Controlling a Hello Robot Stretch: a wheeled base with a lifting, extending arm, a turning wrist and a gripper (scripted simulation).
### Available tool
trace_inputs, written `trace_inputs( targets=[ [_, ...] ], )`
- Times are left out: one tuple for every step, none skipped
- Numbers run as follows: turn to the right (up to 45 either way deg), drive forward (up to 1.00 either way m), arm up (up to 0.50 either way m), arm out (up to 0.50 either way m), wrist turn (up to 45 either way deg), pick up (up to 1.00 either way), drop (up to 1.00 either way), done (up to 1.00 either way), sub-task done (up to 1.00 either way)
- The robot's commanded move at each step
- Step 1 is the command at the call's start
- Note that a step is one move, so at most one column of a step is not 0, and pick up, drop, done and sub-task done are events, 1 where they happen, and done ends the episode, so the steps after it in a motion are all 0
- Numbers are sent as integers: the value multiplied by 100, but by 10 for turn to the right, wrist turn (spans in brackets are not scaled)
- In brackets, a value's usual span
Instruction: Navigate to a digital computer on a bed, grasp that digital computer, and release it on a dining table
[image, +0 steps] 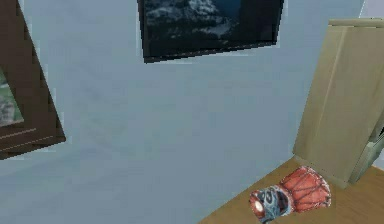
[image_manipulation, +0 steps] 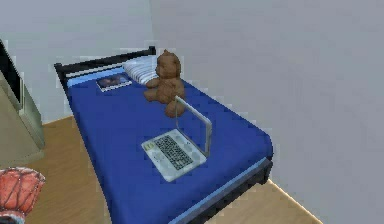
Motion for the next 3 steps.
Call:
trace_inputs(
  targets=[
    [0,0,12,0,0,0,0,0,0],
    [0,0,0,40,0,0,0,0,0],
    [0,0,0,0,450,0,0,0,0]
  ],
)
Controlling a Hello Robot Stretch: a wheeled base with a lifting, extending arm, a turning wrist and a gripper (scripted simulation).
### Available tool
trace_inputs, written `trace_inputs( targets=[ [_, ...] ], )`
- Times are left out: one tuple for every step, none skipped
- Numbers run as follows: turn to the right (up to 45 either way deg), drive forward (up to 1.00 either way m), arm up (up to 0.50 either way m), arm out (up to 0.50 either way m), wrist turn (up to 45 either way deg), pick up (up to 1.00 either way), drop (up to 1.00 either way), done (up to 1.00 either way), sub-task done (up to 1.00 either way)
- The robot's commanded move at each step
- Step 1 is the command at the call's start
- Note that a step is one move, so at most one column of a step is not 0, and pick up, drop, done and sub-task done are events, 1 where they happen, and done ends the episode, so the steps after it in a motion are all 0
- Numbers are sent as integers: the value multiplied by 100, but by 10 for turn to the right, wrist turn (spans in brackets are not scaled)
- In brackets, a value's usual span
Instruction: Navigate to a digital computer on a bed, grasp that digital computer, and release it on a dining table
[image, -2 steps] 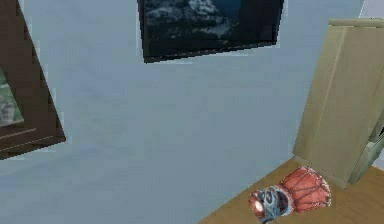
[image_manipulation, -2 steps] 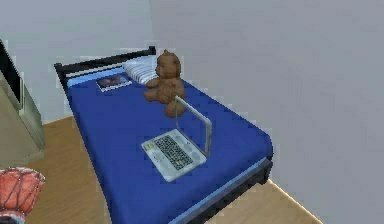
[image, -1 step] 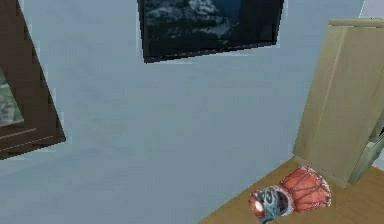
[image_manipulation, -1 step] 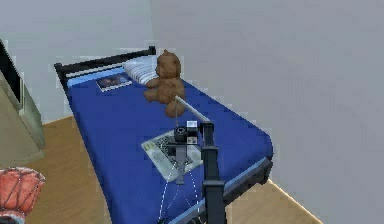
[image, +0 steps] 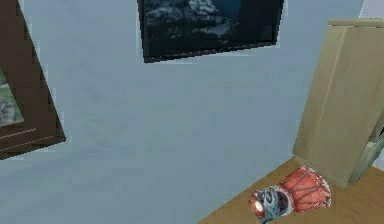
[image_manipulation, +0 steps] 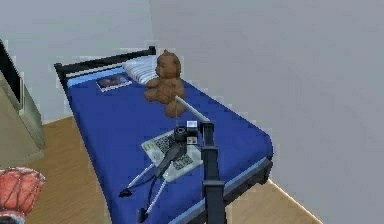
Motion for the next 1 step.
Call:
trace_inputs(
  targets=[
    [0,0,0,0,450,0,0,0,0]
  ],
)
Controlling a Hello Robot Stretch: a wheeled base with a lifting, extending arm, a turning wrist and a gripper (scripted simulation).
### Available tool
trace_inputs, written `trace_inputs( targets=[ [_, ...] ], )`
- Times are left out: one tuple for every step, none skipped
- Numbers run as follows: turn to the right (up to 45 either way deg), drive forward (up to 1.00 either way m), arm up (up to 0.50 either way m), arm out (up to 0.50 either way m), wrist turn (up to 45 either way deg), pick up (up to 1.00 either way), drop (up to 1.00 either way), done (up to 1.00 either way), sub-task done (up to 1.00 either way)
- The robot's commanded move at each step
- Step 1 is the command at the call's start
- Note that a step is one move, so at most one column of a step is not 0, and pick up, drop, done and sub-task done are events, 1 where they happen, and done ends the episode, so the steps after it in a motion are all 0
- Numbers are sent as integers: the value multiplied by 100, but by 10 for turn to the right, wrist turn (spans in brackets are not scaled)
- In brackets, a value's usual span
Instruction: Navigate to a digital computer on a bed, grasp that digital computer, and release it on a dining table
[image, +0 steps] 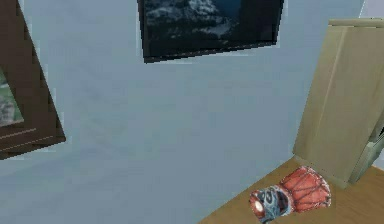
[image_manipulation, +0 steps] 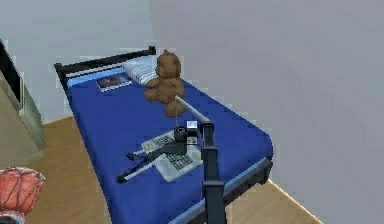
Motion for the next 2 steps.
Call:
trace_inputs(
  targets=[
    [0,0,0,0,450,0,0,0,0],
    [0,0,0,0,180,0,0,0,0]
  ],
)
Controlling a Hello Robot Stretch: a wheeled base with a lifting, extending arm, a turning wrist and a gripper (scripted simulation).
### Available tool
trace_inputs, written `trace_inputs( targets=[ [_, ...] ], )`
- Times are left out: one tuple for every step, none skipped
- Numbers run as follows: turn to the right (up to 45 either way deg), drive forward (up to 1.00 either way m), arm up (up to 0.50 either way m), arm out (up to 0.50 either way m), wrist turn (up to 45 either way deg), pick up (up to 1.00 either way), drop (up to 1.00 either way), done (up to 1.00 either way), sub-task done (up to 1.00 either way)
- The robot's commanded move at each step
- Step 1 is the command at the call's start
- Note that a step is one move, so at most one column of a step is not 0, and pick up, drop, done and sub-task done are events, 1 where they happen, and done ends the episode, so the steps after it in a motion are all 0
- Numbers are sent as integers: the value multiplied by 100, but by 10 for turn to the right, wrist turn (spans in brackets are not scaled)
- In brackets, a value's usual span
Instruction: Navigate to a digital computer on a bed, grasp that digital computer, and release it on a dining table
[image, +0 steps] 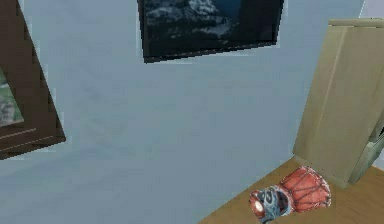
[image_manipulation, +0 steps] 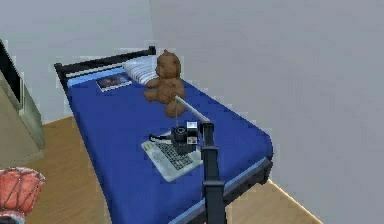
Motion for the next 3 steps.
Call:
trace_inputs(
  targets=[
    [0,0,-30,0,0,0,0,0,0],
    [0,0,10,0,0,0,0,0,0],
    [0,0,0,0,0,100,0,0,0]
  ],
)
